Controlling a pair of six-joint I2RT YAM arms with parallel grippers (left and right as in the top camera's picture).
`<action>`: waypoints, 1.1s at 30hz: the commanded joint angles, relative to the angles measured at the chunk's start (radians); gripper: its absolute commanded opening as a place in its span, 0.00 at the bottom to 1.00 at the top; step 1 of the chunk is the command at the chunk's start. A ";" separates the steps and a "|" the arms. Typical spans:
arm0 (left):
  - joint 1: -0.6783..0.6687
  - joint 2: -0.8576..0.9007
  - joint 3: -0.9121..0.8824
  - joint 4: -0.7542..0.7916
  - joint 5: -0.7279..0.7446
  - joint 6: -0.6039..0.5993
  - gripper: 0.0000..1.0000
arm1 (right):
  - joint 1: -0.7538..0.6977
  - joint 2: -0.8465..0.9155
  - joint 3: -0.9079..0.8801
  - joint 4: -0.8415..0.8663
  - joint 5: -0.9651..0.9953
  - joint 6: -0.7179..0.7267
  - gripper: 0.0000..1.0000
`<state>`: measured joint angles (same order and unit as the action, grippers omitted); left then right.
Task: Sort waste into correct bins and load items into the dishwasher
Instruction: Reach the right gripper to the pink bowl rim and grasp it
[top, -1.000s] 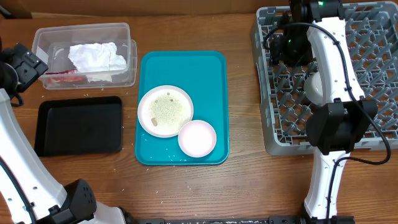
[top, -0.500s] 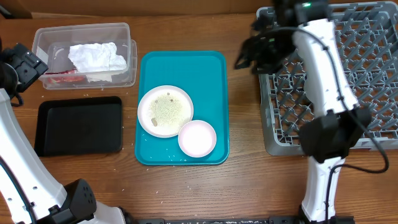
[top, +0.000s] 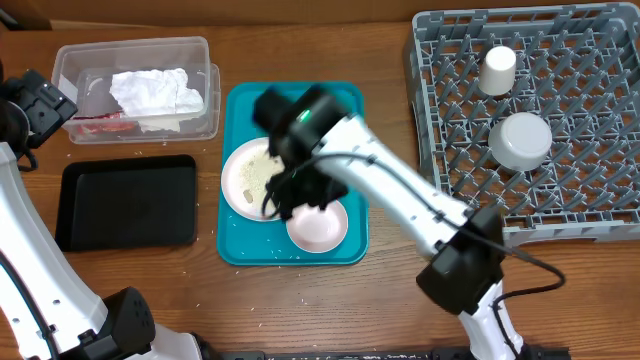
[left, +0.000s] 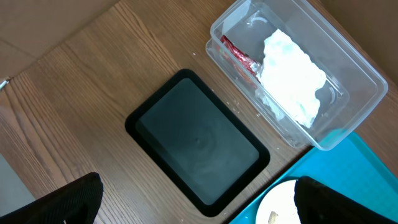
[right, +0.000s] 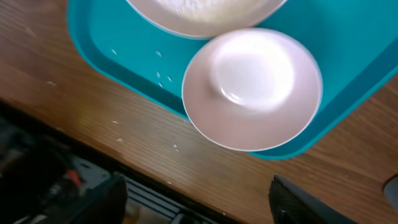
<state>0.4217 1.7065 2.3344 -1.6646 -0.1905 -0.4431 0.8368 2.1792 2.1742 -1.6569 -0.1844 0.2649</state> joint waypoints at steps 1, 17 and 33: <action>0.003 -0.012 0.000 0.000 0.004 -0.010 1.00 | 0.056 -0.033 -0.075 0.060 0.095 0.056 0.73; 0.003 -0.012 0.000 0.000 0.004 -0.010 1.00 | 0.125 -0.029 -0.406 0.434 0.198 0.132 0.54; 0.003 -0.012 0.000 0.000 0.004 -0.010 1.00 | 0.127 -0.029 -0.408 0.466 0.137 0.137 0.19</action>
<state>0.4213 1.7065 2.3344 -1.6642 -0.1905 -0.4427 0.9634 2.1792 1.7660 -1.1957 -0.0254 0.3927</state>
